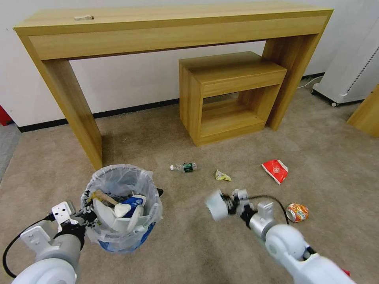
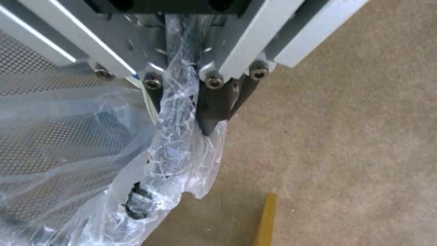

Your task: Pick up the trash bin and place the garbage on the floor into it.

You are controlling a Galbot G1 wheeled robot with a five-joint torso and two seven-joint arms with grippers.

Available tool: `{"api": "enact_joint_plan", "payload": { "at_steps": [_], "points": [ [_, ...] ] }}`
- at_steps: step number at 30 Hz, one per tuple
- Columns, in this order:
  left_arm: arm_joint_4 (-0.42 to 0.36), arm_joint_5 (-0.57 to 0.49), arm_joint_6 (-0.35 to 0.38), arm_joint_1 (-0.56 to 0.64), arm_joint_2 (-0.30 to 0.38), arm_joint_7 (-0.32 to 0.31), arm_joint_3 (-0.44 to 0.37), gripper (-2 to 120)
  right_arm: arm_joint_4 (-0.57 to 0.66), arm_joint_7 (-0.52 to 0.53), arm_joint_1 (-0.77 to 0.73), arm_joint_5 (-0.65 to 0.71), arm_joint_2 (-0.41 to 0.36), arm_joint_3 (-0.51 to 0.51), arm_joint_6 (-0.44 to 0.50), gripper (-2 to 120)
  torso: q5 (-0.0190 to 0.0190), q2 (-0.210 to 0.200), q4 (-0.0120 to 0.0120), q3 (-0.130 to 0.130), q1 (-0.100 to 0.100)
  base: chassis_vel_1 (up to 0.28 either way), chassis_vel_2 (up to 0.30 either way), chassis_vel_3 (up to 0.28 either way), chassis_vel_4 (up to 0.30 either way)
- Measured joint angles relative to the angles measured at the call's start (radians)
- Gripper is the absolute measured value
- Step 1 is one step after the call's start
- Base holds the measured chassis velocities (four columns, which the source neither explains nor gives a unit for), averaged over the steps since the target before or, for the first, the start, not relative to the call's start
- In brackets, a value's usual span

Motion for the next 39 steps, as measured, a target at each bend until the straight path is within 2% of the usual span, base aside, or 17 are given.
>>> {"api": "enact_joint_plan", "payload": {
  "at_steps": [1, 4, 5, 8, 10, 13, 14, 16, 18, 19, 20, 22, 27, 34, 39],
  "points": [
    [0.000, 0.000, 0.000, 0.000, 0.000, 0.000, 0.000, 1, 0.000, 0.000, 0.000, 0.000, 0.000, 0.000, 0.000, 0, 0.0000, 0.000, 0.0000, 0.000, 0.000, 0.000, 0.000, 0.000, 0.000],
    [0.001, 0.008, 0.000, 0.000, -0.005, 0.000, 0.015, 1, -0.004, -0.254, 0.054, 0.134, -0.003, -0.015, 0.126, 0, 0.0000, 0.000, 0.0000, 0.000, 0.000, 0.000, 0.000, 0.000, 0.000],
    [0.001, 0.008, 0.000, 0.000, -0.005, 0.000, 0.015, 1, -0.004, -0.254, 0.054, 0.134, -0.003, -0.015, 0.126, 0, 0.0000, 0.000, 0.0000, 0.000, 0.000, 0.000, 0.000, 0.000, 0.000],
    [0.002, 0.018, 0.000, 0.004, -0.011, 0.001, 0.034, 1, -0.034, -0.384, 0.127, 0.248, 0.010, -0.074, 0.179, 0, 0.0000, 0.000, 0.0000, 0.000, 0.000, 0.000, 0.000, 0.000, 0.000],
    [0.002, 0.019, 0.000, 0.004, -0.012, 0.001, 0.036, 1, -0.037, -0.389, 0.134, 0.255, 0.012, -0.082, 0.182, 0, 0.0000, 0.000, -0.0001, 0.000, 0.000, 0.000, 0.000, 0.000, 0.000],
    [-0.006, 0.025, 0.001, 0.007, -0.016, 0.006, 0.052, 1, -0.087, -0.392, 0.233, 0.315, 0.045, -0.190, 0.204, 0, 0.0001, 0.000, 0.0000, 0.000, 0.000, 0.000, 0.000, 0.000, 0.000],
    [-0.006, 0.025, 0.001, 0.007, -0.016, 0.006, 0.052, 1, -0.087, -0.392, 0.233, 0.315, 0.045, -0.190, 0.204, 0, 0.0001, 0.000, 0.0000, 0.000, 0.000, 0.000, 0.000, 0.000, 0.000],
    [-0.012, 0.023, 0.002, 0.005, -0.013, 0.007, 0.048, 1, -0.144, -0.366, 0.355, 0.346, 0.082, -0.301, 0.202, 0, 0.0001, 0.000, -0.0002, 0.000, 0.000, 0.000, 0.000, 0.000, 0.000],
    [-0.013, 0.022, 0.002, 0.005, -0.012, 0.007, 0.047, 1, -0.153, -0.362, 0.377, 0.348, 0.089, -0.317, 0.201, 0, 0.0000, 0.000, -0.0002, 0.000, 0.000, 0.000, 0.000, 0.000, 0.000],
    [-0.015, 0.020, 0.003, 0.003, -0.010, 0.007, 0.043, 1, -0.197, -0.343, 0.469, 0.353, 0.125, -0.385, 0.196, 0, -0.0005, 0.000, 0.0003, 0.000, 0.000, 0.000, 0.000, 0.000, 0.000],
    [-0.015, 0.020, 0.003, 0.003, -0.010, 0.007, 0.043, 1, -0.197, -0.343, 0.469, 0.353, 0.125, -0.385, 0.196, 0, -0.0005, 0.000, 0.0003, 0.000, 0.000, 0.000, 0.000, 0.000, 0.000],
    [-0.022, 0.011, 0.005, 0.004, -0.005, 0.007, 0.035, 1, -0.268, -0.315, 0.561, 0.356, 0.189, -0.470, 0.187, 0, -0.0003, 0.000, 0.0003, 0.000, 0.000, 0.000, 0.000, 0.000, 0.000],
    [-0.028, -0.005, 0.007, -0.001, 0.007, 0.007, 0.013, 1, -0.338, -0.307, 0.612, 0.350, 0.250, -0.539, 0.178, 0, -0.0001, 0.000, 0.0003, 0.000, 0.000, 0.000, 0.000, 0.000, 0.000],
    [-0.023, -0.015, 0.008, -0.012, 0.013, 0.007, 0.005, 1, -0.364, -0.289, 0.602, 0.320, 0.250, -0.562, 0.177, 0, 0.0000, 0.000, 0.0000, 0.000, 0.000, 0.000, 0.000, 0.000, 0.000],
    [-0.023, -0.014, 0.011, -0.016, 0.010, 0.007, 0.013, 1, -0.367, -0.280, 0.578, 0.303, 0.230, -0.555, 0.180, 17, 0.0001, 0.000, -0.0001, 0.000, 0.000, 0.000, 0.000, 0.000, 0.000]
  ]
}}
